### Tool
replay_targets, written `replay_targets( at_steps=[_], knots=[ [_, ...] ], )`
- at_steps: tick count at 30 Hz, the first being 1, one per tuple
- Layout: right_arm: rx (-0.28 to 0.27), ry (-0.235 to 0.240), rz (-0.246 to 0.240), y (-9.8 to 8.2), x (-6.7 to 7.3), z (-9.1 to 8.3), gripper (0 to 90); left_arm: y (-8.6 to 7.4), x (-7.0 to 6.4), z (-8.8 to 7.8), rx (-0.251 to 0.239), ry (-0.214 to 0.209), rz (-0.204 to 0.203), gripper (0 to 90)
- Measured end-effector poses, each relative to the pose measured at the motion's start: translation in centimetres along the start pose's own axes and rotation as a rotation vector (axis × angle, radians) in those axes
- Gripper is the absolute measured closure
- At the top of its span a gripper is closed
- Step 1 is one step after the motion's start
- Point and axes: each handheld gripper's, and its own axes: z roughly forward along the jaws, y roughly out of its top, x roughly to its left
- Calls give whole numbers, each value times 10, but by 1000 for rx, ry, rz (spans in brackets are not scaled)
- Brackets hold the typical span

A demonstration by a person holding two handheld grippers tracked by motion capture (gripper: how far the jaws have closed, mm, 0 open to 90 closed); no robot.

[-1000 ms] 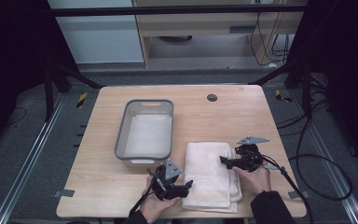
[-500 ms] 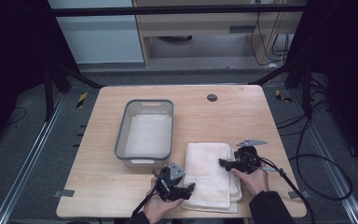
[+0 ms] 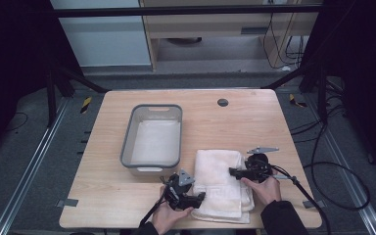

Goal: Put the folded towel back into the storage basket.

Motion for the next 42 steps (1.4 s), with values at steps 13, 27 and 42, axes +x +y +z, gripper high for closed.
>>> replay_targets(
  at_steps=[13, 27, 42],
  knots=[
    [30, 89, 56, 1, 2, 0, 491, 1, 3, 2, 19, -88, -47, 500],
    [21, 122, 57, 4, 2, -6, 644, 3, 1, -1, 23, -131, -69, 714],
    [-81, 144, 35, 14, 9, -37, 654, 6, -1, -16, -48, -147, -56, 756]
  ],
)
